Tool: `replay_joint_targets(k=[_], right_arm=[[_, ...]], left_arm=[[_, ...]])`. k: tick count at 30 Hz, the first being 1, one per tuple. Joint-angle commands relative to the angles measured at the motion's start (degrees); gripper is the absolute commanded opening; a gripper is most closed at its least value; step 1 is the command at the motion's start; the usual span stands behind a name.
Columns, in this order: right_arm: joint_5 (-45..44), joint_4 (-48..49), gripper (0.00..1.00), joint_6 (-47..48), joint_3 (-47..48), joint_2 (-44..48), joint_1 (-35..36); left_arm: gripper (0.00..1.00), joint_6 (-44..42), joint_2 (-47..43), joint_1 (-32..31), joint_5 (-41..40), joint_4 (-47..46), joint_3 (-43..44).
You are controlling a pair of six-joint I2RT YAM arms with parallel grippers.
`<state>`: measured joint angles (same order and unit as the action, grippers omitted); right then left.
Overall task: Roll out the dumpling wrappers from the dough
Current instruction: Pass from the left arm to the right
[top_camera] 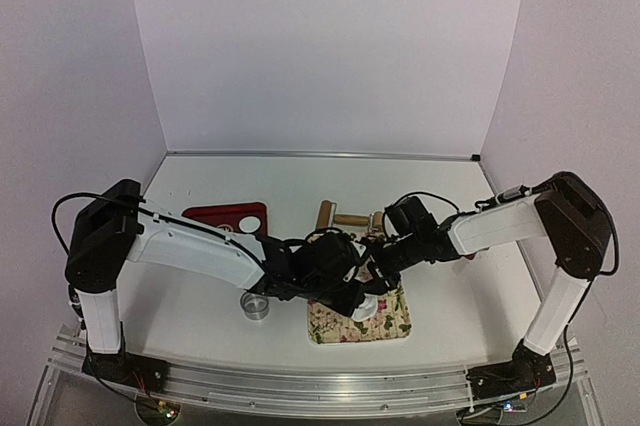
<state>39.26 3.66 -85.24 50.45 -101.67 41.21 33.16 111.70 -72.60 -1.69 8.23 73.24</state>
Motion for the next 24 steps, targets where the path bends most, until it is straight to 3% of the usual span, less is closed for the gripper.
replay_joint_targets(k=[1, 7, 13, 17, 20, 24], right_arm=[[3.87, 7.01, 0.39, -2.29, -1.67, -0.85, 0.42], [8.61, 22.93, 0.18, -9.31, -7.48, -2.09, 0.36], [11.76, 24.50, 0.01, -7.73, -7.54, -2.41, 0.40], [12.53, 24.50, 0.00, -6.83, -7.95, -1.94, 0.36], [12.68, 24.64, 0.00, -6.45, -8.82, -0.92, 0.36], [12.92, 25.20, 0.00, -5.84, -9.54, 0.59, 0.11]], left_arm=[[0.06, -0.64, 0.15, -0.19, -0.57, -1.56, 4.12], [0.11, 1.88, 0.86, -0.15, -1.40, -0.13, 4.50], [0.22, 3.83, -0.11, -0.10, -1.16, 1.00, 3.29], [0.33, 4.30, -2.49, -0.09, -1.17, 1.86, 2.42], [0.51, 4.38, -5.56, -0.12, -1.21, 1.98, 0.75], [0.63, 4.65, -10.30, -0.12, -0.47, 3.31, -1.39]])
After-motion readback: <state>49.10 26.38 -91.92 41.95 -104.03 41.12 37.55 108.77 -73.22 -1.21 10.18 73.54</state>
